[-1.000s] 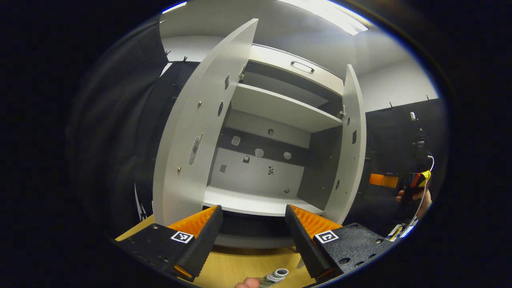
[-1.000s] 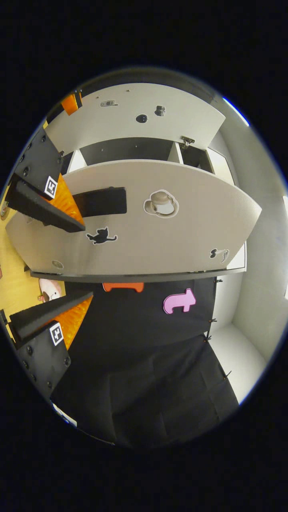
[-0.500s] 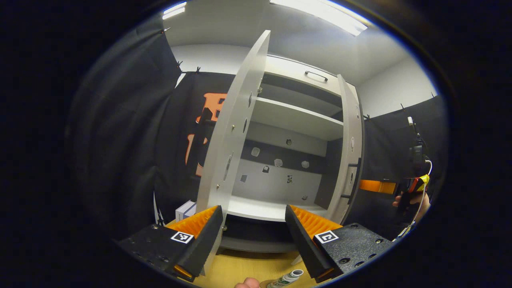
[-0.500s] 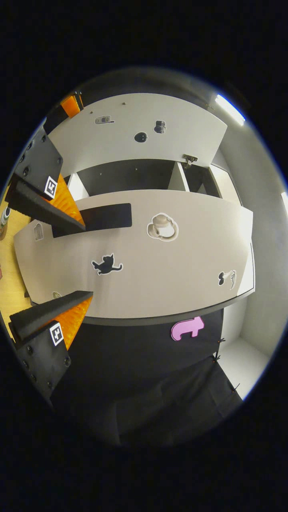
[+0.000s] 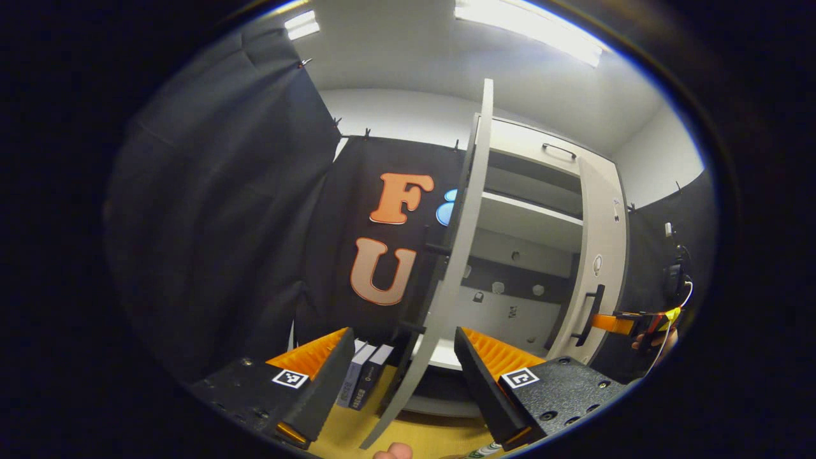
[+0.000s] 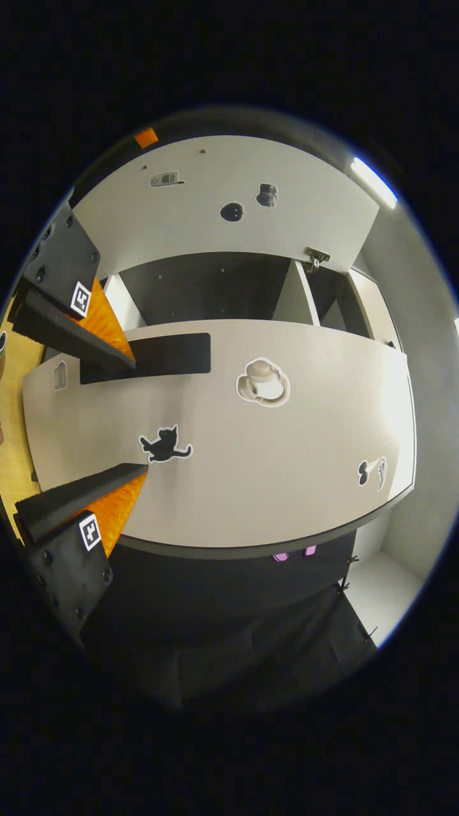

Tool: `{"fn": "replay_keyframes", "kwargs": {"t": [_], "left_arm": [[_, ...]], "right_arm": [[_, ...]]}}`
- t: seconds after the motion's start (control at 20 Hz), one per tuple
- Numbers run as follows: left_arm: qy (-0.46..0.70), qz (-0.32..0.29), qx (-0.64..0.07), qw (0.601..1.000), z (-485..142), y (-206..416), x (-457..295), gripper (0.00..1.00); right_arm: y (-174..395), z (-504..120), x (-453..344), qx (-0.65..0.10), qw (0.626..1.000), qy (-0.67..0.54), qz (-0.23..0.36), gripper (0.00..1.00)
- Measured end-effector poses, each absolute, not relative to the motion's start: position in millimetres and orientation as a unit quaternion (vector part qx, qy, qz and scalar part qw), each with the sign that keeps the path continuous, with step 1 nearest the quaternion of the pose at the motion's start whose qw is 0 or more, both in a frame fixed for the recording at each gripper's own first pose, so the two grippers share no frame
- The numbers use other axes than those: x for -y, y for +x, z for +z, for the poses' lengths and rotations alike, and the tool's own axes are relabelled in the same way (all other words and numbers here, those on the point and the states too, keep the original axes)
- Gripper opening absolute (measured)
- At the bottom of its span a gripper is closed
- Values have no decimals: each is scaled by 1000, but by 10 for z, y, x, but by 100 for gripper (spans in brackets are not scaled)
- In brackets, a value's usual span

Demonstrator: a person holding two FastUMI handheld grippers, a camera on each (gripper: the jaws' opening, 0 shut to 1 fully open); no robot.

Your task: Grasp the bottle in the cabinet with the left hand and place it on the coaster, then close the right door with the right hand and the left door with the left hand.

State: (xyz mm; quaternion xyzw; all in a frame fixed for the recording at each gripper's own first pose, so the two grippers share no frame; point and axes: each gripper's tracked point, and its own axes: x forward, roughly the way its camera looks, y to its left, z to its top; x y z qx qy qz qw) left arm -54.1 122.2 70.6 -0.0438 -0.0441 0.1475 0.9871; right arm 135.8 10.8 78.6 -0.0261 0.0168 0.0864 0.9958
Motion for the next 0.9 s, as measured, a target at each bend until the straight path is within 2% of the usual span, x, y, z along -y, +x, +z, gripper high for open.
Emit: {"fn": "replay_keyframes", "kwargs": {"t": [0.15,0.2,0.25,0.4,0.65,0.7,0.9], "left_arm": [[-45,188,31,981,647,-567,-1543,94],[-51,196,29,979,634,-548,-1624,92],[-54,208,28,976,620,-550,-1711,94],[-42,234,31,971,608,-535,-1935,95],[-29,235,44,971,674,-293,-2042,97],[-29,232,45,971,654,-245,-2045,94],[-38,215,42,975,595,-95,-1998,94]], "right_arm": [[1471,755,-142,-16,996,-24,84,96],[1476,760,-158,-13,996,-27,83,96],[1483,761,-170,-11,996,-30,81,96],[1523,753,-201,-7,996,-29,80,96],[1539,750,-206,-6,997,-21,80,96],[1507,774,-182,-1,997,-15,76,96],[1140,976,102,21,998,-14,56,96]]}}
